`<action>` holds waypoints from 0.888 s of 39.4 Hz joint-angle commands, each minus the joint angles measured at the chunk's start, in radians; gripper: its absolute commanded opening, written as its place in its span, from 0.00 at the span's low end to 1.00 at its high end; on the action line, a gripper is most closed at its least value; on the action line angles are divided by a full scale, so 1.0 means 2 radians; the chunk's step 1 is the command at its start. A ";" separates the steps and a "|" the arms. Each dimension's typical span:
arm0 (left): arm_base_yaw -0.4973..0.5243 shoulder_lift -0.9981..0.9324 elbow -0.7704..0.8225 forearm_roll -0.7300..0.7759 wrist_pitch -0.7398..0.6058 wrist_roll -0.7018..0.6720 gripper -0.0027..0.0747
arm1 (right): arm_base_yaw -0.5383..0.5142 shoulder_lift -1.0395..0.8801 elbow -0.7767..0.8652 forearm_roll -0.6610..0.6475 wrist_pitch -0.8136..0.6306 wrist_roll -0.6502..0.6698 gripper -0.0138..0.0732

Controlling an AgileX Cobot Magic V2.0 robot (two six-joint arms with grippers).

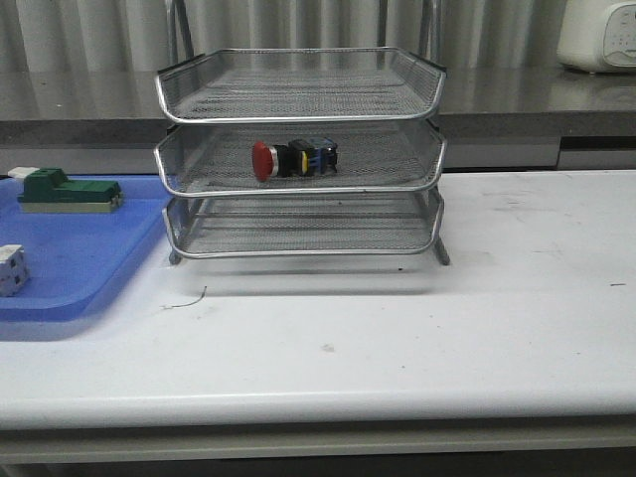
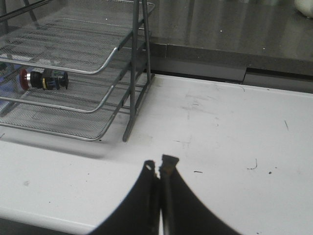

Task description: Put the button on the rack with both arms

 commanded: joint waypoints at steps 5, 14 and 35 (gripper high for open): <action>0.001 0.006 -0.012 -0.010 -0.045 -0.004 0.01 | -0.004 0.005 -0.012 -0.002 -0.040 -0.002 0.09; 0.001 -0.039 0.039 0.057 -0.098 -0.099 0.01 | -0.004 0.005 -0.012 -0.002 -0.039 -0.002 0.09; 0.001 -0.055 0.193 0.116 -0.218 -0.178 0.01 | -0.004 0.005 -0.012 -0.002 -0.039 -0.002 0.09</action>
